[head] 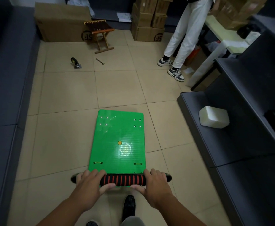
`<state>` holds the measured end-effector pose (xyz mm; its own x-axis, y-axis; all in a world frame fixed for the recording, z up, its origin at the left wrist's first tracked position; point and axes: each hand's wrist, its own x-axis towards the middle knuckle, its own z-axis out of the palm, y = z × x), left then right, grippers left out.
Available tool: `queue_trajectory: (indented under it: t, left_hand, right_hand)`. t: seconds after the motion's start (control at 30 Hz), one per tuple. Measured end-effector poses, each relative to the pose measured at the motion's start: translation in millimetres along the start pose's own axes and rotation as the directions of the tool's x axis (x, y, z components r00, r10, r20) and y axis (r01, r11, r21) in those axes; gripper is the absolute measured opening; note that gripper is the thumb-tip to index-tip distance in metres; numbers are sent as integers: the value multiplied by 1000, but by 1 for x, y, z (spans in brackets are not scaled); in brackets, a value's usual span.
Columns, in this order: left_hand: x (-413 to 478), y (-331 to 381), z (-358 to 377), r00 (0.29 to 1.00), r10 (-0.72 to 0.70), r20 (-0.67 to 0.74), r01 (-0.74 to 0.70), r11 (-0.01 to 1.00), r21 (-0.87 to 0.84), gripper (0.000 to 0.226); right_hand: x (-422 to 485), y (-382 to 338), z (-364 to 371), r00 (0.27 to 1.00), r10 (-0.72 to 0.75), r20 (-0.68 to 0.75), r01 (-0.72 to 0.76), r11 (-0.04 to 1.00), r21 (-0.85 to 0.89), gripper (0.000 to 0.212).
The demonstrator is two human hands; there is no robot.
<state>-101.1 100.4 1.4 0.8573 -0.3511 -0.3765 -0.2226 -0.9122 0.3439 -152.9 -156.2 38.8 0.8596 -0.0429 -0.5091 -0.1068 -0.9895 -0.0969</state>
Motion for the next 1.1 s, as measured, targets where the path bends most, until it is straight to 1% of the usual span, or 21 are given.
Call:
queue_trajectory:
  t: [0.1,0.13,0.2,0.23,0.27,0.37,0.43,0.57,0.77,0.9,0.97,1.1]
  left_hand:
    - [25,-4,-7,1000,22,-6,-22,999,31,102]
    - [35,-7,-8,999,32,-28,-31,999,39,95]
    - [56,-11,-12,990,60,-126,-51,996,76,79]
    - [69,-11,-17,986,71,-151,-58,994,93,76]
    - [81,-9,-25,990,61,-127,-51,995,84,81]
    - [118,-1,-57,1000,7,-11,-6,998,68,107]
    - [145,-1,-73,1000,-15,11,14,997,75,114]
    - [203,-7,-95,1000,-22,-15,23,1000,12,112]
    - [294,-10,-134,1000,2,-19,-2,1000,22,109]
    - [360,-15,-159,998,29,-51,-29,1000,0,102]
    - [394,-18,-173,997,46,-69,-46,999,-6,99]
    - [460,-19,-211,998,41,-42,-41,999,-3,111]
  right_hand:
    - [24,5,-9,1000,-9,-21,9,1000,2,104]
    - [34,6,-13,999,-10,-35,10,1000,-5,106]
    - [56,9,-21,998,-8,-70,7,1000,-11,103]
    - [66,11,-28,997,-8,-81,7,1000,-13,100]
    - [78,13,-34,997,-7,-77,5,1000,-22,98]
    - [115,19,-58,998,-6,-57,4,999,-45,92]
    - [140,21,-77,998,-21,-57,19,999,-34,92]
    - [195,27,-109,997,-43,-67,40,998,-56,104]
    - [284,40,-156,998,-41,-52,38,997,-64,101]
    - [345,48,-194,997,-33,-64,30,998,-51,112]
    - [377,50,-213,997,-26,-68,23,999,-45,113]
    - [439,54,-255,999,-14,-45,12,999,-42,105]
